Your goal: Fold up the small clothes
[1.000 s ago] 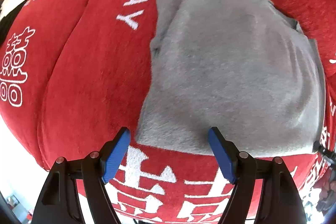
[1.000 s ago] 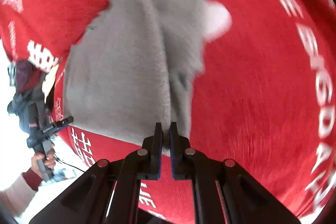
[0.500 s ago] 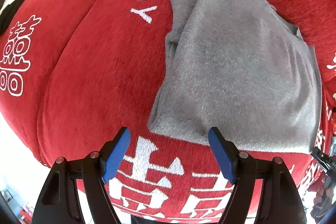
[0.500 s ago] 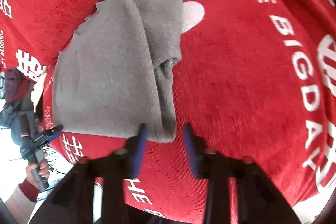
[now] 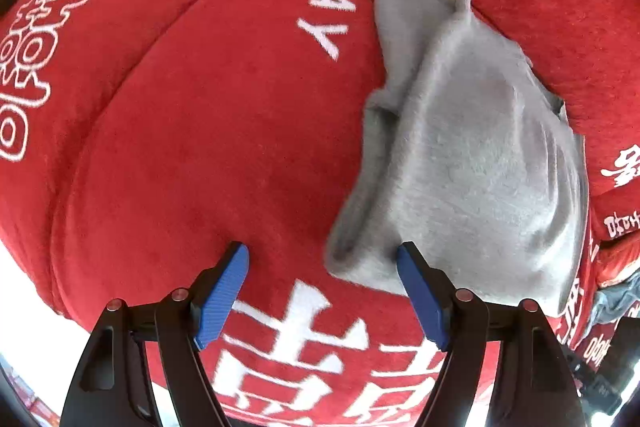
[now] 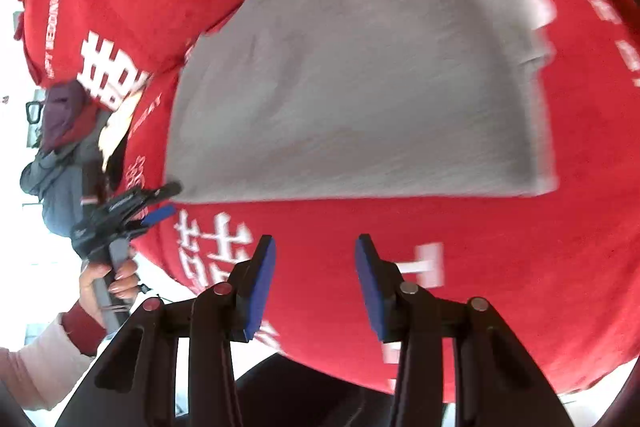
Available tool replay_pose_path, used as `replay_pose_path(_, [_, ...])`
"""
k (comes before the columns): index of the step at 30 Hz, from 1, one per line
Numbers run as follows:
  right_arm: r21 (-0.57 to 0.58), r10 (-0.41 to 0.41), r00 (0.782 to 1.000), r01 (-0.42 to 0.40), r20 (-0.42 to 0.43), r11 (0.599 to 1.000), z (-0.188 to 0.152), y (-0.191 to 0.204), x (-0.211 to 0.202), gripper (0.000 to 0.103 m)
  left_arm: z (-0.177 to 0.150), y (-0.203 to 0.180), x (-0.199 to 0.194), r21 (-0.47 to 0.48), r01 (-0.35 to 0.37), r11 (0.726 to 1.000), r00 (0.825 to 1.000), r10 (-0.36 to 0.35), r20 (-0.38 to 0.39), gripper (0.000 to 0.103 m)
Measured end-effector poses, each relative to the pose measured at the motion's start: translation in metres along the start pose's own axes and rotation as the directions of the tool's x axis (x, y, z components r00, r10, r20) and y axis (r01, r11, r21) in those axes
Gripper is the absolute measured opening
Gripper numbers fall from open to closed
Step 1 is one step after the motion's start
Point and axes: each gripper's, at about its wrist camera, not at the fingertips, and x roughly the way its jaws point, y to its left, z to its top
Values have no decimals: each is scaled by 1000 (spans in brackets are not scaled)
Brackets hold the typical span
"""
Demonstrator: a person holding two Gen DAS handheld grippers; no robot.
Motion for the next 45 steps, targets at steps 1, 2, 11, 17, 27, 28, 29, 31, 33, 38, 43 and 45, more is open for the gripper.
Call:
replay_pose_path(1, [3, 16, 1000, -16, -16, 1000, -2, 9, 11, 45, 0, 2, -2, 19, -6, 1000, 1000, 6, 4, 77])
replay_pose_path(2, [10, 43, 998, -42, -41, 999, -5, 20, 25, 45, 0, 5, -4, 41, -20, 999, 1000, 20, 5, 77])
replay_pose_path(11, [142, 165, 984, -154, -73, 978, -19, 64, 96, 45, -4, 40, -22, 22, 74, 997, 996, -73, -44, 77])
replay_pose_path(17, [210, 185, 981, -169, -55, 963, -13, 73, 107, 45, -7, 39, -24, 14, 87, 996, 995, -87, -48, 78])
replay_pose_path(27, [170, 157, 984, -142, -81, 975, -1, 91, 116, 52, -6, 34, -24, 19, 61, 998, 998, -60, -30, 79])
replay_pose_path(28, [180, 166, 983, -149, -79, 972, -1, 91, 117, 54, -6, 34, -26, 22, 51, 998, 999, -50, -21, 84])
replay_pose_path(29, [192, 179, 981, -162, -75, 968, -1, 90, 119, 54, -6, 34, -26, 24, 42, 999, 999, -42, -16, 100])
replay_pose_path(31, [220, 206, 976, -186, -70, 958, -1, 89, 125, 54, -5, 34, -29, 35, 24, 999, 1000, -24, 0, 102])
replay_pose_path(33, [262, 240, 970, -220, -47, 940, -1, 87, 134, 54, -4, 35, -31, 47, 19, 999, 1000, -20, 6, 102])
replay_pose_path(38, [405, 330, 943, -320, 48, 856, -2, 79, 154, 54, 0, 50, -37, -15, 37, 999, 999, -37, 2, 102])
replay_pose_path(43, [459, 382, 922, -367, 63, 809, 5, 84, 169, 9, 3, 73, -38, -82, 60, 995, 998, -62, -13, 102])
replay_pose_path(45, [431, 379, 924, -365, 57, 825, 9, 91, 169, 7, 2, 78, -42, -78, 94, 993, 995, -95, -12, 102])
